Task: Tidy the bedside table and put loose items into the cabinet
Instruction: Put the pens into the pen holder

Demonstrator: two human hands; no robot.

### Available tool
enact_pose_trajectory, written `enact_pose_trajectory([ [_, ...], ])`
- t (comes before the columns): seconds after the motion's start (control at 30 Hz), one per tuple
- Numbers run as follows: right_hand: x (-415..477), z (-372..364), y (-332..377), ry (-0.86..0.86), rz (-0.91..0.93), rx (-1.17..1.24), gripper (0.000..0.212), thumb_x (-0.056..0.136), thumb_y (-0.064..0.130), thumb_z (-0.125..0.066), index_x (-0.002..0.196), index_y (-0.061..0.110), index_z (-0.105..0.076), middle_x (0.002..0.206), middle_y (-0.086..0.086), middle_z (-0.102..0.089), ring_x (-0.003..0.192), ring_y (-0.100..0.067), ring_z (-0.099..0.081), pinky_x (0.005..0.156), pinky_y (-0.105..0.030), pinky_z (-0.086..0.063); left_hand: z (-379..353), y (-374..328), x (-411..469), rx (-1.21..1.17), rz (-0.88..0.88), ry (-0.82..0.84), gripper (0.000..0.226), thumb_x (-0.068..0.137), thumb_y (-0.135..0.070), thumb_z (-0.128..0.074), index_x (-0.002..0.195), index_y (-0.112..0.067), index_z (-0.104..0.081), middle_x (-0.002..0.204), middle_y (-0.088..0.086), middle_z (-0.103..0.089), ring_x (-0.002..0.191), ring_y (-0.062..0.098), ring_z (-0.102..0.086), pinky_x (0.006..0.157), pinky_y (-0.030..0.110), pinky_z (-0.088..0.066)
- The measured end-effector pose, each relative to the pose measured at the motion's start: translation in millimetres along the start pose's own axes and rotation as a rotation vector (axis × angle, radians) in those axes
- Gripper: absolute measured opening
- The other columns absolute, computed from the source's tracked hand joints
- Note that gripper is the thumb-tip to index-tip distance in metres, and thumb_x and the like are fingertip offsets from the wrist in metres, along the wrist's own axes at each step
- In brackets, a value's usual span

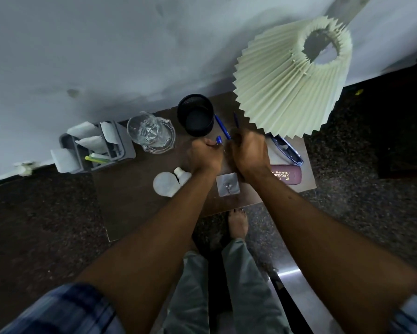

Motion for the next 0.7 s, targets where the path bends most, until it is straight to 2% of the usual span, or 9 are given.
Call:
enact_pose_trajectory([
  [0.1,9.2,-2.4,3.0,0.034,0.0,-0.056,0.022,0.092,0.023,-0.061,0.104,0.005,-0.067,0.1,-0.021,-0.07,0.093,-0.042,-0.067,0.078,-0.047,-0.057,-2.1,3.1,6.0,0.022,0.051,-0.035,0.02,0.078,-0.03,-0.082,0.088,-0.016,-0.074,0.092,0.001,-0.076,0.082,0.016,-0.069,0.061,0.021,-0.044],
  [0.23,16.3,-4.4,5.7,0.107,0.023,-0.115,0.019,0.094,0.022,-0.057,0.103,0.008,-0.067,0.099,-0.019,-0.071,0.094,-0.039,-0.068,0.078,-0.043,-0.057,-5.6,0.3,11.0,0.022,0.097,-0.044,0.022,0.074,-0.036,-0.084,0.085,-0.02,-0.075,0.089,-0.002,-0.076,0.081,0.015,-0.07,0.069,0.025,-0.051],
  [0.33,19.9,-7.5,7.2,0.154,0.004,-0.155,0.02,0.094,0.016,-0.054,0.106,0.008,-0.068,0.102,-0.018,-0.071,0.097,-0.038,-0.068,0.081,-0.043,-0.057,-10.5,-7.2,13.1,-0.018,0.111,-0.015,0.013,0.077,-0.023,-0.082,0.082,-0.014,-0.075,0.085,0.001,-0.076,0.081,0.016,-0.071,0.071,0.024,-0.051],
  [0.47,22.8,-11.0,7.1,0.16,-0.026,-0.182,0.02,0.096,0.008,-0.052,0.106,0.005,-0.069,0.103,-0.019,-0.071,0.099,-0.038,-0.069,0.084,-0.044,-0.057,-14.8,-11.0,12.2,0.003,0.125,0.012,0.004,0.081,-0.012,-0.077,0.08,-0.012,-0.073,0.08,0.002,-0.074,0.071,0.013,-0.066,0.063,0.023,-0.048],
  [0.53,23.8,-11.9,9.1,0.152,-0.028,-0.191,0.021,0.094,0.005,-0.052,0.106,0.006,-0.07,0.104,-0.019,-0.071,0.1,-0.037,-0.069,0.083,-0.041,-0.057,-15.0,-8.5,11.3,0.001,0.128,0.003,0.021,0.081,-0.01,-0.075,0.065,-0.018,-0.064,0.065,-0.005,-0.065,0.059,0.006,-0.057,0.057,0.022,-0.047],
  [0.6,24.0,-12.4,12.1,0.145,-0.04,-0.183,0.023,0.092,0.002,-0.052,0.106,0.006,-0.07,0.104,-0.02,-0.07,0.101,-0.038,-0.068,0.082,-0.04,-0.056,-14.0,-3.6,9.3,-0.025,0.136,0.012,0.032,0.081,-0.01,-0.073,0.057,-0.022,-0.056,0.059,-0.008,-0.06,0.059,0.009,-0.057,0.061,0.028,-0.05],
  [0.7,20.9,-12.4,13.9,0.149,-0.059,-0.126,0.021,0.09,0.003,-0.053,0.103,0.003,-0.07,0.103,-0.023,-0.07,0.101,-0.041,-0.068,0.081,-0.041,-0.057,-12.3,4.9,7.5,-0.149,0.177,0.07,0.027,0.082,-0.011,-0.074,0.061,-0.022,-0.06,0.076,0.004,-0.073,0.079,0.026,-0.071,0.08,0.039,-0.061],
])
Point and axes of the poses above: each hand's wrist, its own x-axis towards the middle knuckle, its own z-axis out of the back of the hand, y = z × x, the point moved 2 cm from there along x, towards the middle knuckle
